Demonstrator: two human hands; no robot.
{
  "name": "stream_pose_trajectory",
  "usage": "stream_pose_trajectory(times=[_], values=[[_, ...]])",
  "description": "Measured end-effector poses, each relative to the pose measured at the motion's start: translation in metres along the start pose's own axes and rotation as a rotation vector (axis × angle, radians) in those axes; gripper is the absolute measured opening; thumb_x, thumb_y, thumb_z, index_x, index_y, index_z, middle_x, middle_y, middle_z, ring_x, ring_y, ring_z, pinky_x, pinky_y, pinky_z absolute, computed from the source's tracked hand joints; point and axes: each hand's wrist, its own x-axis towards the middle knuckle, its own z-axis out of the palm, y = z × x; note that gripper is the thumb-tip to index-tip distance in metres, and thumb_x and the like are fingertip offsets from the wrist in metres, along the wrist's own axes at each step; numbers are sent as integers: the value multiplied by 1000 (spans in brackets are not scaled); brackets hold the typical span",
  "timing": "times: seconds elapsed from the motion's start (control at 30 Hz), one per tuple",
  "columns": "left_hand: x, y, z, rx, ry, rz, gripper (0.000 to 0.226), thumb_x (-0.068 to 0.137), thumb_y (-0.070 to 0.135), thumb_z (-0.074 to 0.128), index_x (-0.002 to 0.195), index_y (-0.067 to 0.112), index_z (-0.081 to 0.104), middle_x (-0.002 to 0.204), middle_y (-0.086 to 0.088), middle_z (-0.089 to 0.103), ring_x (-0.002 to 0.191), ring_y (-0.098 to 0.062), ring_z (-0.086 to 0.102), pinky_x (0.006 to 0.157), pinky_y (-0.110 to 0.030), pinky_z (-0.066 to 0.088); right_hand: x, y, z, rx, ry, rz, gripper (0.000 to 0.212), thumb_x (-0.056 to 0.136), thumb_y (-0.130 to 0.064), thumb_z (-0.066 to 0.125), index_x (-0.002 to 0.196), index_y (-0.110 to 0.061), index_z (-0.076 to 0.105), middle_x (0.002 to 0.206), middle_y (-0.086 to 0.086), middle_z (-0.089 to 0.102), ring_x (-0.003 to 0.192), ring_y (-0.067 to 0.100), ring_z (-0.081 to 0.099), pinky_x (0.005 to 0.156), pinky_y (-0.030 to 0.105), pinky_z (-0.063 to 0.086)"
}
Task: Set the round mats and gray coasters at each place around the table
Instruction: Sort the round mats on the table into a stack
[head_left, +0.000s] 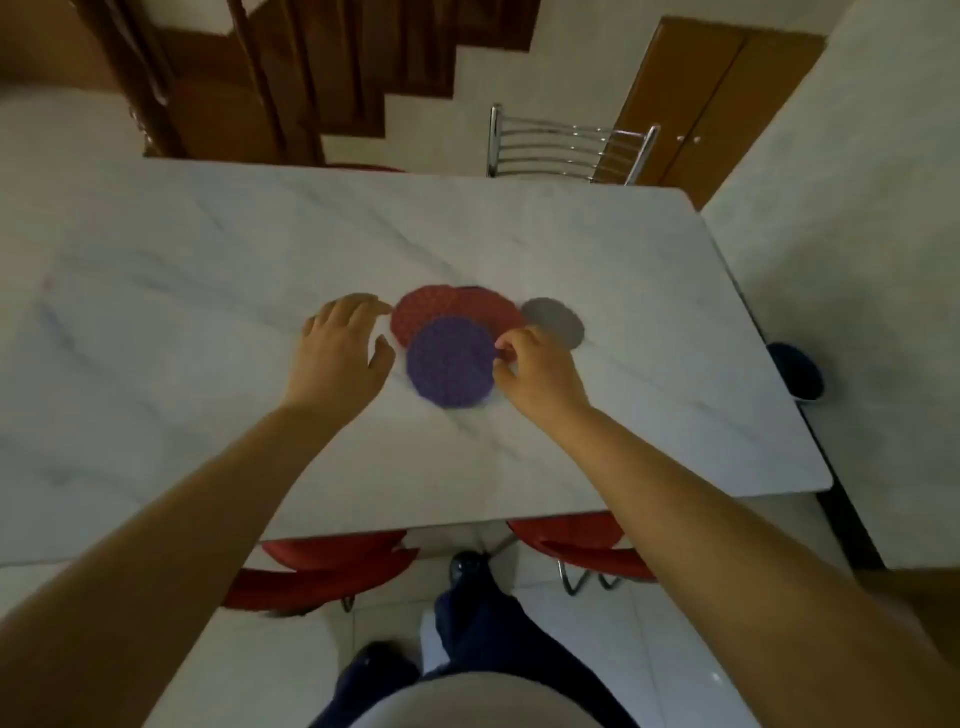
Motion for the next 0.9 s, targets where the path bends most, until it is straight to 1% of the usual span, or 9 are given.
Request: stream_pose_trajectory(times=[0.17,0.3,0.4,0.53,0.6,0.67,0.73,0.8,0.9], values=[[3,-3,47,-22,-178,-159,37,89,11,55,126,9,58,134,-13,57,123,-36,49,100,-47,38,36,35,33,-129,-316,169,62,86,-42,59,137,-13,40,137,13,40,126,33,39,100,40,38],[7,-2,69,17,-278,-233,41,91,16,55,132,15,56,143,-9,50,131,-33,41,106,-48,32,62,50,48,-213,-406,210,85,82,-53,59,147,-14,21,146,12,26,133,33,27,105,41,33],[9,-2,77,18,-291,-291,42,91,17,55,133,16,54,144,-9,49,132,-33,41,106,-48,32,70,52,60,-254,-468,174,90,81,-56,59,148,-12,18,146,10,24,132,33,26,105,41,33],[11,-6,83,1,-318,-362,43,92,19,54,135,14,51,145,-11,48,132,-34,41,108,-48,32,70,52,72,-343,-444,100,78,81,-51,62,140,-11,33,142,8,30,127,32,29,101,40,34],[12,-8,83,-9,-341,-380,43,93,20,53,136,13,50,145,-11,47,132,-34,41,109,-47,32,65,50,79,-357,-430,120,85,80,-49,65,145,-10,25,148,8,23,131,33,26,104,40,32],[13,-11,82,-23,-354,-398,44,93,20,52,136,14,49,146,-10,46,133,-34,40,109,-46,31,62,47,85,-309,-441,226,100,79,-49,68,149,-7,10,156,9,10,138,34,19,109,42,29],[13,-15,81,-36,-360,-415,44,93,20,51,136,14,49,146,-10,46,134,-34,39,109,-46,31,63,44,89,-287,-468,300,106,77,-50,69,149,-5,5,158,9,3,142,34,13,111,43,25],[13,-20,80,-46,-367,-422,43,94,20,51,136,14,49,146,-11,46,133,-34,39,109,-45,31,66,42,92,-286,-458,318,106,75,-49,72,148,-4,10,157,9,5,141,34,14,111,43,26],[12,-26,79,-78,-375,-451,43,94,20,52,136,14,49,146,-12,46,133,-33,39,108,-44,31,67,38,94,-249,-346,309,98,70,-43,78,141,-6,23,152,10,17,137,33,23,107,43,31]])
